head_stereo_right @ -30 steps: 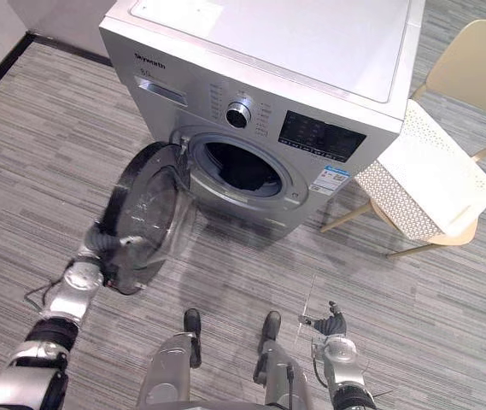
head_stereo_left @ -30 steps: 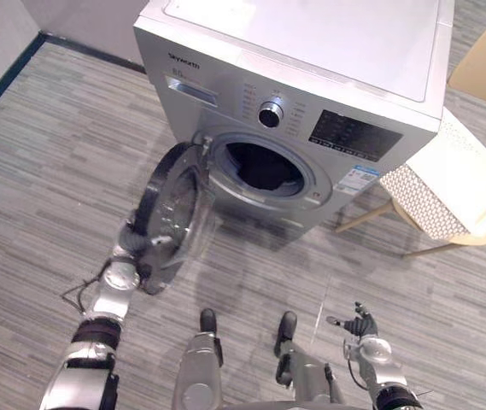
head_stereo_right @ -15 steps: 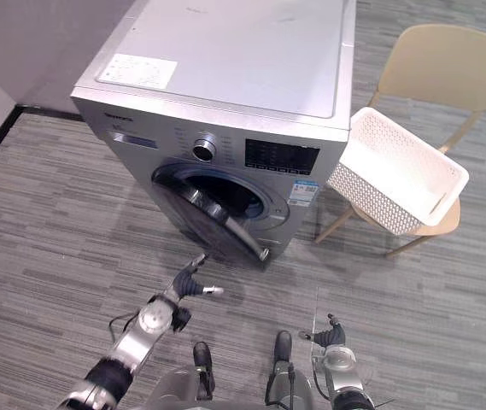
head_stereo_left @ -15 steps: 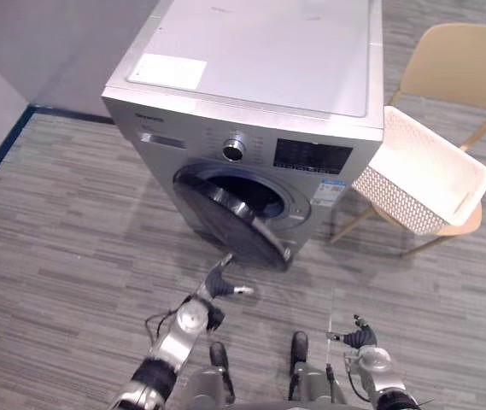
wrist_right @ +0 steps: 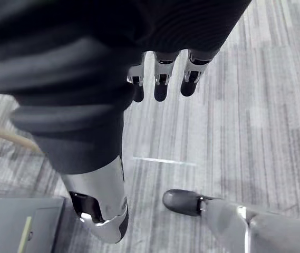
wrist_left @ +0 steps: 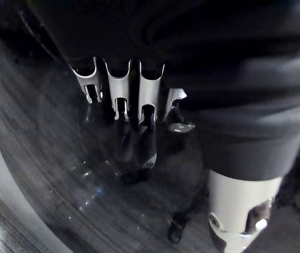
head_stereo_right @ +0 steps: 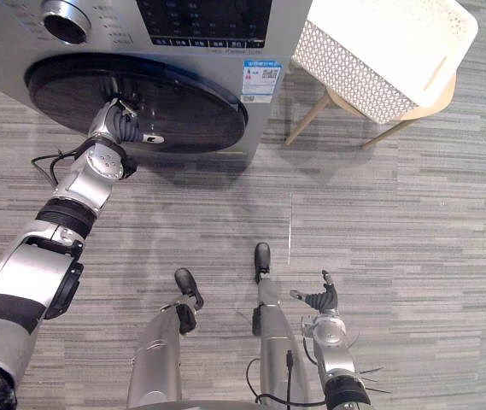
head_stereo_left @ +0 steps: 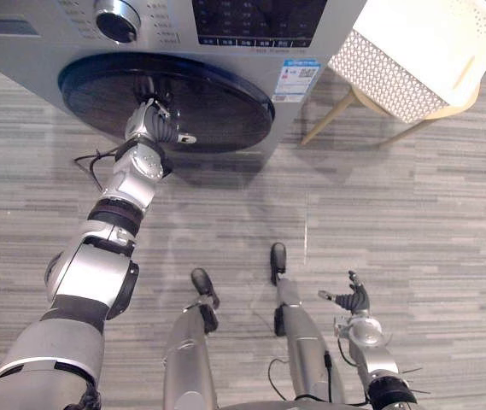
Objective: Pick up the laundry basket with both hands and put the clothes into the washing machine.
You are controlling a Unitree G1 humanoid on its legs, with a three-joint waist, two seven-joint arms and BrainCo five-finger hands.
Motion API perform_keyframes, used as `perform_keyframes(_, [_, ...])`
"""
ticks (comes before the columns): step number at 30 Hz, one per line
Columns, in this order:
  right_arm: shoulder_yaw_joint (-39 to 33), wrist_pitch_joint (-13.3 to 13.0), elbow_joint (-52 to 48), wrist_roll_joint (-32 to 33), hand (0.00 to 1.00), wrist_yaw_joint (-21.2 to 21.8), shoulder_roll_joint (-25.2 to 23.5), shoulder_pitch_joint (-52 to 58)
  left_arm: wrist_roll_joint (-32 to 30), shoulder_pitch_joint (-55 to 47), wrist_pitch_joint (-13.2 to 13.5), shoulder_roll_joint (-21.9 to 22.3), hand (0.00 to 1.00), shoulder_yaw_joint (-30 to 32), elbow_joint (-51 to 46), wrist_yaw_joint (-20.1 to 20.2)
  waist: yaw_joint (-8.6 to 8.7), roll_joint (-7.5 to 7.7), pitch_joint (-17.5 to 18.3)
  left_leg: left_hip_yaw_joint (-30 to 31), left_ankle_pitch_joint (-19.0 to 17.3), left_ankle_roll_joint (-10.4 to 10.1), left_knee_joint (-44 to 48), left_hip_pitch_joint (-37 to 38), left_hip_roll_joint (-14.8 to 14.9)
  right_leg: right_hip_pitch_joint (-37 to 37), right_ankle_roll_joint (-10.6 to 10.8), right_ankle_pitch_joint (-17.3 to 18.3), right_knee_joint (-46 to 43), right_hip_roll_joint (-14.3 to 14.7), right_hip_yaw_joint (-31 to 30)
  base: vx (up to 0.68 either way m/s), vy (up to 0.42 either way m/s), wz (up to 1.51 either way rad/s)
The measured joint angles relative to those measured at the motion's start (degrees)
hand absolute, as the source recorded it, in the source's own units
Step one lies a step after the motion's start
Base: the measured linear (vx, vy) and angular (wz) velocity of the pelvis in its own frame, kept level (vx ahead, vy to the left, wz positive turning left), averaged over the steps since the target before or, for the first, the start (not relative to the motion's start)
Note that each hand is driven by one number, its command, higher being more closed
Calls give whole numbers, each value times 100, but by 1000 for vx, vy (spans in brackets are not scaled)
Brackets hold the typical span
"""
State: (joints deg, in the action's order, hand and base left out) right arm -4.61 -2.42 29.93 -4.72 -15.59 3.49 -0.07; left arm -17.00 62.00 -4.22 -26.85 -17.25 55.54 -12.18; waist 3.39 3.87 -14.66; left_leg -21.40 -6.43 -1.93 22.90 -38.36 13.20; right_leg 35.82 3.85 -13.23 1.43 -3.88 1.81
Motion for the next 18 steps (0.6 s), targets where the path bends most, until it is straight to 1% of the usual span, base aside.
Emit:
perform_keyframes(1, [0,-26,-6,15,0,0,1,53,16,0,9,45,0,58,-2,-45,12,2,1,76,-1,1,-13,36,-4,-80,0,3,0,0,34,20,-20,24])
perform_keyframes(3, [7,-40,-6,22,0,4,-3,123,78,-36,35,154,0,370,-93,-72,0,12,7,149,2,2,-66,125,-21,-202,0,8,1,-5,85,21,-23,21])
perform_keyframes(4, [9,-40,-5,23,0,11,-14,174,121,-209,82,228,0,577,-287,-103,-46,15,9,190,8,-3,-95,234,-33,-327,-39,63,-2,-9,128,32,-38,13])
perform_keyframes(6, [9,-15,16,22,0,28,-48,257,303,-863,231,402,0,793,-763,-226,-115,15,10,255,45,-54,-244,577,-66,-641,-103,172,-6,-5,208,68,-63,16])
perform_keyframes(7, [8,13,18,23,0,32,-62,273,376,-1099,249,474,0,841,-893,-251,-121,15,11,293,71,-76,-323,695,-87,-746,-109,215,-16,-7,255,80,-79,26])
perform_keyframes(9, [-6,72,97,15,0,34,-81,323,617,-2237,352,858,0,938,-1245,-329,-161,8,32,444,155,-165,-612,1174,-135,-1154,-140,465,-142,-5,445,81,-86,36])
perform_keyframes(10, [-16,102,130,7,0,38,-80,336,670,-2541,351,986,0,954,-1296,-325,-189,9,35,479,177,-183,-689,1312,-145,-1257,-155,534,-191,-3,488,94,-85,40])
perform_keyframes(12, [-151,250,386,-45,0,79,-115,425,984,-3911,347,1517,0,1087,-1506,-294,-326,0,129,660,277,-259,-917,1776,-222,-1636,-187,898,-477,-26,757,112,-61,54])
perform_keyframes(13, [-221,292,483,-56,0,81,-137,449,1075,-4289,347,1618,0,1124,-1549,-286,-358,-4,194,731,294,-285,-964,1853,-229,-1714,-182,995,-556,-37,846,146,-40,74])
perform_keyframes(14, [-354,350,715,-100,0,83,-161,477,1251,-4902,348,1761,0,1245,-1589,-277,-470,-1,349,871,360,-305,-1104,1974,-271,-1830,-187,1177,-695,-76,1036,181,-39,100])
perform_keyframes(15, [-465,402,866,-170,0,87,-171,487,1435,-5438,348,1848,0,1440,-1667,-276,-501,-21,455,1020,479,-321,-1210,2036,-338,-1966,-188,1359,-832,-152,1305,166,-31,127])
perform_keyframes(17, [-574,408,1009,-216,0,87,-183,486,1563,-5890,350,1890,0,1648,-1751,-269,-581,-35,488,1024,675,-254,-1295,2095,-431,-2195,-164,1571,-983,-302,1730,75,-4,136])
perform_keyframes(18, [-656,409,1057,-216,0,95,-176,482,1661,-6140,361,1892,0,1808,-1844,-211,-607,-49,502,892,772,-163,-1309,2092,-454,-2372,-174,1709,-1066,-430,2091,17,27,155])
